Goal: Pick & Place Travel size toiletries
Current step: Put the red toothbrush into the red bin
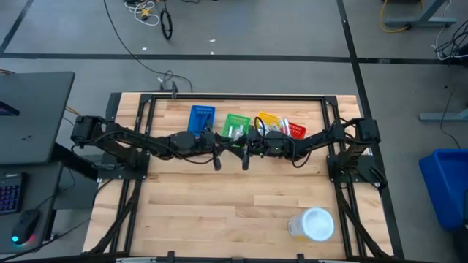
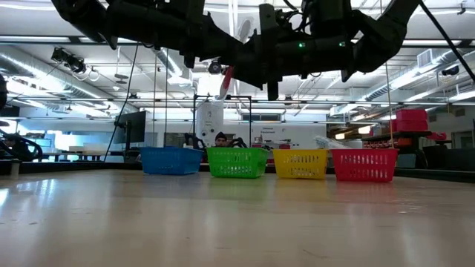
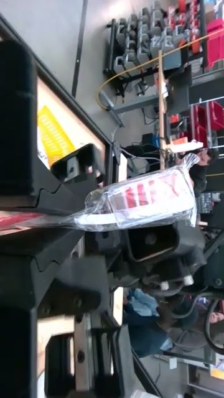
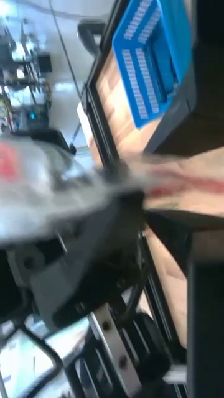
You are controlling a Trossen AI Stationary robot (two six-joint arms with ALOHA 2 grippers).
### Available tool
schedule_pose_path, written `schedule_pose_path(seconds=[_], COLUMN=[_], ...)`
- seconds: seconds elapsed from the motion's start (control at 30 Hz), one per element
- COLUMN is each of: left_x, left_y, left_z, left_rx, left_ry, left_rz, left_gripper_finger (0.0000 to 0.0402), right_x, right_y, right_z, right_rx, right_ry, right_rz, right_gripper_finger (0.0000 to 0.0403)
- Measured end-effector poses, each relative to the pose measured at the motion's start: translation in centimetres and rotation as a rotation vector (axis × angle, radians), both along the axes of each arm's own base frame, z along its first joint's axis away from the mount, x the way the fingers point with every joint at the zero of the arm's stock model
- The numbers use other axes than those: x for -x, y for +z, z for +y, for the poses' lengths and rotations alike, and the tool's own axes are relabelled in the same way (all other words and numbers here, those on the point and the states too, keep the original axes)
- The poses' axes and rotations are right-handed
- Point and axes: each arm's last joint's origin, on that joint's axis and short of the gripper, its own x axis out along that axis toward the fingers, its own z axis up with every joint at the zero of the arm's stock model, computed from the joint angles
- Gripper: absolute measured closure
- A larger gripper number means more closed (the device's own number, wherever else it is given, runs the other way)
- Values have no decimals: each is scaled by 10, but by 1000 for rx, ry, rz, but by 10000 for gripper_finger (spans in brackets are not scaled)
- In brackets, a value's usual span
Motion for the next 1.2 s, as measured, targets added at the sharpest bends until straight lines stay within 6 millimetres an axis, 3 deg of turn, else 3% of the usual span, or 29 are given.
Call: schedule_pose_path(seconds=[0.3, 0.6, 0.97, 1.2], left_x=[1, 1, 2, 5], left_y=[-4, -7, -13, -21], left_z=[1, 1, 2, 5], left_rx=[20, 45, 68, 71], left_ry=[42, 45, 74, 199], left_rz=[31, 55, 115, 183], left_gripper_finger=[367, 359, 290, 258], right_x=[0, 1, 2, 28], right_y=[-1, -4, -8, 9], right_z=[-1, -1, -2, -5], right_rx=[2, 1, -12, 25], right_ry=[-21, -21, -76, -221], right_rz=[14, 53, 95, 328], right_gripper_finger=[375, 373, 375, 374])
